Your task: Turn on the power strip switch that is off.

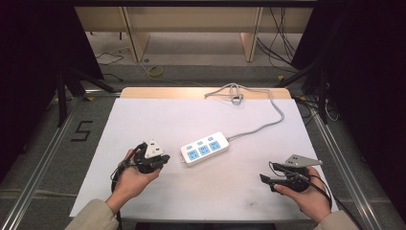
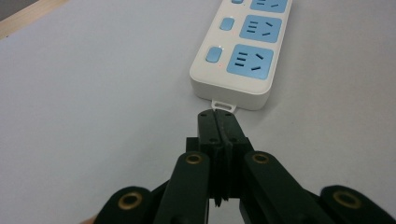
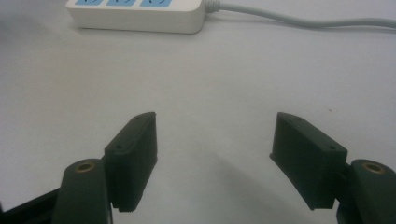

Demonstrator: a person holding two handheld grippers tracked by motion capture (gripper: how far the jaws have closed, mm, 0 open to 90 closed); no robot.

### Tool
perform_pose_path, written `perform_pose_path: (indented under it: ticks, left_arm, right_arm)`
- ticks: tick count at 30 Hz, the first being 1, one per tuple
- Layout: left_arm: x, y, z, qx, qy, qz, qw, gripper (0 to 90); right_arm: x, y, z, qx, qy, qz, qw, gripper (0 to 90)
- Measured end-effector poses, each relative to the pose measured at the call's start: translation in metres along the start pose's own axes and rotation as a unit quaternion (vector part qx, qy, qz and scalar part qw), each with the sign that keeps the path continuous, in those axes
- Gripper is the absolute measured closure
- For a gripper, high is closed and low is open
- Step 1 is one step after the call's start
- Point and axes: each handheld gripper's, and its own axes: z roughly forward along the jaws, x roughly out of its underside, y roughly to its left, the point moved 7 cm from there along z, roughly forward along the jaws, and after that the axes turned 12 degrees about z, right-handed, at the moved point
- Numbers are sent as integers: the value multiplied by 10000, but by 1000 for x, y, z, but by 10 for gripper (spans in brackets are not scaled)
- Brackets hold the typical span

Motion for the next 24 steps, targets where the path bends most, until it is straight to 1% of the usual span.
perform_pose_path:
  ticks: [6, 12, 13, 24]
  left_arm:
    - [-5, 1, 8, 48, 43, 38, 10000, 896]
    - [-10, -1, 13, 77, 33, 50, 10000, 896]
    - [-11, -1, 15, 93, 65, 81, 9999, 896]
    - [-16, -3, 22, 156, 103, 132, 9997, 896]
  right_arm:
    - [0, 0, 1, -5, 6, 5, 10000, 312]
    - [0, 0, 1, -10, 17, 7, 10000, 312]
    - [0, 0, 1, -9, 25, 9, 10000, 312]
    - [1, 2, 2, -29, 47, -9, 10000, 311]
